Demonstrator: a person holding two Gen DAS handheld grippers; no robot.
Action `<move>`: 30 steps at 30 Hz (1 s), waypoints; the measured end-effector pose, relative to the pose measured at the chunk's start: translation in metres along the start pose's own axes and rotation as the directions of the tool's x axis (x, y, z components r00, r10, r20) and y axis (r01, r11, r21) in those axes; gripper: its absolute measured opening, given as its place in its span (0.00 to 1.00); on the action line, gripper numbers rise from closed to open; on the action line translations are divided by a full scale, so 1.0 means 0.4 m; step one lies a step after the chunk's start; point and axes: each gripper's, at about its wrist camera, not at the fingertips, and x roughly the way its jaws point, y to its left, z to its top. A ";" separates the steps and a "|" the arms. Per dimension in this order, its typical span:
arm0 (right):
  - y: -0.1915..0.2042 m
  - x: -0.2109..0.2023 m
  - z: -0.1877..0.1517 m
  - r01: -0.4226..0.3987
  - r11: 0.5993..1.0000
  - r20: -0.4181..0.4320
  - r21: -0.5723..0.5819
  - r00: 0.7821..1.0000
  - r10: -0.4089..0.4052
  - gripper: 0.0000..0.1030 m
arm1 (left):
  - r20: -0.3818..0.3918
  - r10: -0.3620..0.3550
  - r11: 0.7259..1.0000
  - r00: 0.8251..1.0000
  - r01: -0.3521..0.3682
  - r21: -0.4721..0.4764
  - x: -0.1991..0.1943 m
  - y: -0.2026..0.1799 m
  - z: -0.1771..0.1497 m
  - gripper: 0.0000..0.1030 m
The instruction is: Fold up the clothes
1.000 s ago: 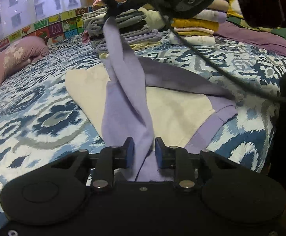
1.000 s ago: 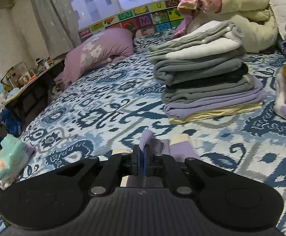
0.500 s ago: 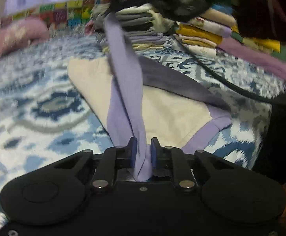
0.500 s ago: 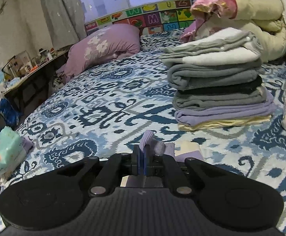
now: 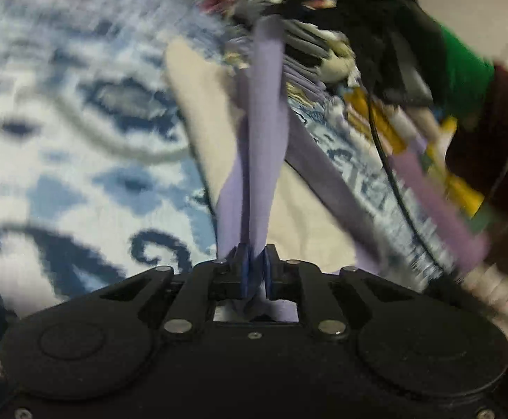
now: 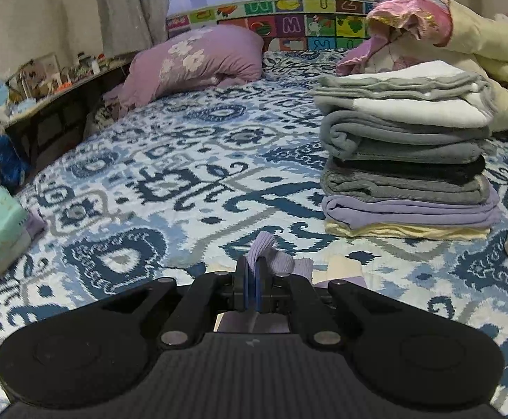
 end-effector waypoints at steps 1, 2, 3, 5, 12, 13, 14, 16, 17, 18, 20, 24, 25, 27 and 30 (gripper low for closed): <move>0.006 0.012 -0.001 0.005 1.000 -0.010 -0.009 1.000 -0.005 0.06 | -0.004 -0.010 1.000 1.000 0.010 -0.025 0.001 0.008 0.002 0.07; 0.012 0.025 -0.003 0.009 1.000 -0.021 -0.019 1.000 -0.010 0.06 | -0.005 -0.016 0.999 1.000 0.016 -0.040 0.001 0.014 0.004 0.07; 0.018 0.037 -0.004 0.013 0.999 -0.031 -0.030 0.999 -0.014 0.06 | -0.007 -0.022 0.998 1.000 0.021 -0.056 0.002 0.019 0.006 0.07; 0.027 0.057 -0.009 0.019 0.998 -0.046 -0.051 0.999 -0.021 0.06 | -0.007 -0.024 0.997 1.000 0.023 -0.071 -0.001 0.025 0.008 0.07; 0.058 0.101 -0.021 0.037 0.991 -0.086 -0.126 0.995 -0.048 0.06 | 0.074 0.120 0.951 0.990 -0.136 0.278 -0.020 -0.095 -0.008 0.10; 0.061 0.105 -0.022 0.041 0.990 -0.090 -0.137 0.995 -0.054 0.05 | 0.078 0.140 0.937 0.987 -0.157 0.311 -0.016 -0.106 -0.014 0.10; 0.064 0.110 -0.022 0.045 0.988 -0.093 -0.148 0.994 -0.059 0.06 | 0.082 0.159 0.922 0.984 -0.178 0.344 -0.011 -0.118 -0.020 0.10; 0.068 0.118 -0.023 0.048 0.986 -0.100 -0.157 0.993 -0.064 0.06 | 0.087 0.173 0.917 0.981 -0.193 0.350 -0.003 -0.118 -0.019 0.10; 0.069 0.121 -0.024 0.050 0.986 -0.103 -0.160 0.992 -0.067 0.06 | 0.087 0.172 0.920 0.981 -0.192 0.342 -0.002 -0.114 -0.017 0.10; 0.070 0.124 -0.024 0.052 0.985 -0.106 -0.163 0.992 -0.070 0.06 | 0.078 0.156 0.930 0.985 -0.173 0.325 -0.004 -0.106 -0.015 0.09; 0.073 0.132 -0.024 0.056 0.983 -0.109 -0.177 0.991 -0.076 0.06 | 0.055 0.120 0.949 0.991 -0.131 0.288 -0.009 -0.092 -0.016 0.05; 0.074 0.146 -0.024 0.050 0.980 -0.129 -0.193 0.989 -0.075 0.06 | 0.024 0.115 0.949 0.993 -0.117 0.293 -0.006 -0.095 -0.026 0.03; 0.074 0.149 -0.024 0.048 0.979 -0.133 -0.197 0.988 -0.075 0.06 | 0.022 0.110 0.947 0.994 -0.111 0.303 -0.004 -0.100 -0.027 0.03; 0.077 0.157 -0.023 0.045 0.977 -0.142 -0.207 0.987 -0.075 0.06 | 0.020 0.108 0.936 0.994 -0.108 0.335 0.000 -0.110 -0.031 0.03; 0.084 0.173 -0.021 0.038 0.974 -0.159 -0.223 0.985 -0.074 0.06 | 0.019 0.122 0.913 0.992 -0.119 0.391 0.011 -0.126 -0.042 0.03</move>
